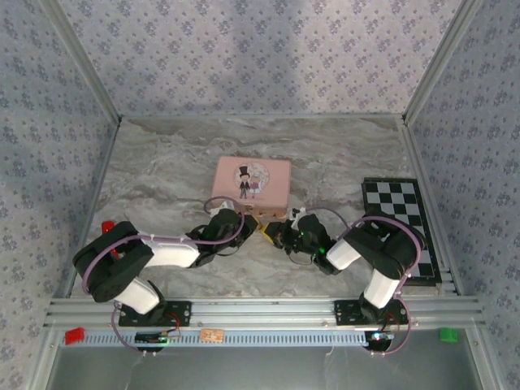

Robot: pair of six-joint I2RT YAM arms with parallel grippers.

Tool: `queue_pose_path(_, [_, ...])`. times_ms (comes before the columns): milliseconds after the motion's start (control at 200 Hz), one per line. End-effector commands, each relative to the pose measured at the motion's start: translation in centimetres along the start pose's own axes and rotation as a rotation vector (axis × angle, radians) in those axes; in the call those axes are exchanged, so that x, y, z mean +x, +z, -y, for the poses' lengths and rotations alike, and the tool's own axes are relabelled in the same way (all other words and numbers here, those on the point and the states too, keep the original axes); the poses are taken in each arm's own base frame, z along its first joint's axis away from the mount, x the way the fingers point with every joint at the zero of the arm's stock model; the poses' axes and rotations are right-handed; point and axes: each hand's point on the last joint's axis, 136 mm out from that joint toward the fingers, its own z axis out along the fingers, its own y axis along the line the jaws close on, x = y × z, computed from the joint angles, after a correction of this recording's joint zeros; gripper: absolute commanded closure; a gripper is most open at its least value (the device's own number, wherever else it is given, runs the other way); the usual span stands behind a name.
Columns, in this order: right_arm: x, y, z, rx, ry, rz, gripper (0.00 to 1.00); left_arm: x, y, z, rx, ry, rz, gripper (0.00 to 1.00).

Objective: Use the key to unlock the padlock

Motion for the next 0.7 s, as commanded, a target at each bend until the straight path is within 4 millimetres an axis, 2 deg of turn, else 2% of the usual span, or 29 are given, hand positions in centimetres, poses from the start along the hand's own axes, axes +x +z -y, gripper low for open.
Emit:
queue_pose_path(0, [-1.7, 0.2, -4.1, -0.129, -0.03, 0.072, 0.91, 4.5, -0.6, 3.7, 0.115, 0.026, -0.198, 1.0])
queue_pose_path(135, [-1.8, -0.1, -3.8, -0.111, -0.043, 0.076, 0.85, 3.6, -1.0, 3.3, 0.083, 0.037, -0.169, 1.0])
queue_pose_path(285, [-1.8, -0.8, -3.0, -0.074, -0.061, 0.07, 0.7, 1.7, -1.7, 2.1, 0.04, 0.017, -0.124, 1.0])
queue_pose_path(440, [-1.2, -1.9, -1.7, 0.021, -0.13, 0.032, 0.6, 0.2, -2.5, 1.4, 0.032, -0.009, -0.081, 1.0])
queue_pose_path(590, [-0.8, -4.1, -0.9, 0.154, -0.273, 0.013, 0.51, -0.5, -3.1, 1.5, 0.027, -0.005, -0.065, 1.0])
queue_pose_path(695, [-1.4, -6.5, -1.3, 0.271, -0.457, 0.049, 0.46, -0.9, -3.2, 1.6, 0.028, -0.002, -0.062, 1.0])
